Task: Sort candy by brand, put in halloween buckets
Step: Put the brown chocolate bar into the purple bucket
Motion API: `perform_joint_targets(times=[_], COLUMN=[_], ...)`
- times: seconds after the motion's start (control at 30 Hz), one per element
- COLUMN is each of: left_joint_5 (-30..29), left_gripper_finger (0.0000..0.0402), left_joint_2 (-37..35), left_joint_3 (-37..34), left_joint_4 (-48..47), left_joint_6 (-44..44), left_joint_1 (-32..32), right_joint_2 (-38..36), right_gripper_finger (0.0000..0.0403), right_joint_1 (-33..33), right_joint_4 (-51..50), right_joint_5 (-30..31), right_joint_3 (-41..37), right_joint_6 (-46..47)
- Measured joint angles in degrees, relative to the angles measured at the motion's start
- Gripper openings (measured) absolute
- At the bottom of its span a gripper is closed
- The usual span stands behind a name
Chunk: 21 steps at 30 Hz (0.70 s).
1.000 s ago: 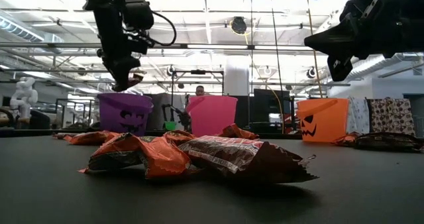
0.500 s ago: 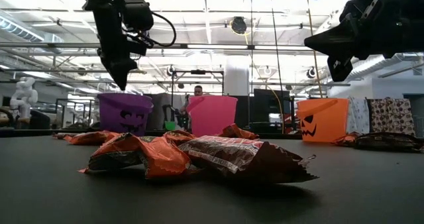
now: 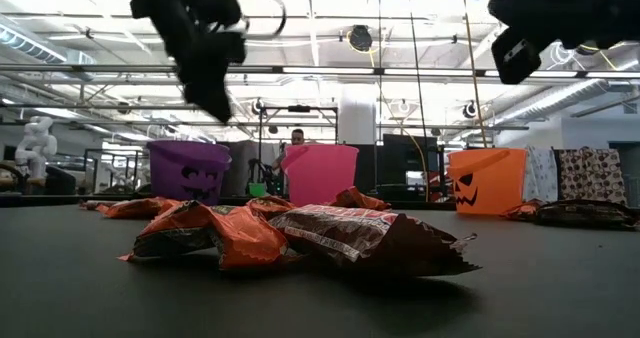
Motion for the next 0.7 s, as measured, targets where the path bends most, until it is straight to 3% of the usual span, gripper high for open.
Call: perform_joint_targets(times=[0.1, 0.27, 0.5, 0.6, 0.7], left_joint_5=[4.02, 1.95, -1.41, -6.16, -8.03], left_gripper_finger=[0.0221, 0.0221, 0.0221, 0.0221, 0.0221], left_joint_2=[-0.07, -0.02, 6.75, 13.03, 19.26], left_joint_3=[-1.80, -8.23, -18.53, -18.56, -16.47], left_joint_4=[10.39, 32.48, 67.99, 76.72, 79.50], left_joint_6=[-0.16, -0.11, 4.49, 8.51, 11.70], left_joint_1=[-8.28, -24.14, -43.50, -48.12, -49.99], right_joint_2=[2.31, 10.35, 24.39, 29.95, 35.62], right_gripper_finger=[0.0000, 0.0000, 0.0000, 0.0000, 0.0000], right_joint_1=[1.73, 3.25, 7.10, 9.42, 11.74], right_joint_4=[-17.10, -49.62, -53.29, -53.96, -58.11], right_joint_5=[0.18, 1.82, -9.56, -12.00, -12.25], right_joint_3=[7.61, 21.88, 31.01, 35.11, 40.99], right_joint_6=[6.86, 23.51, 36.58, 42.42, 47.88])
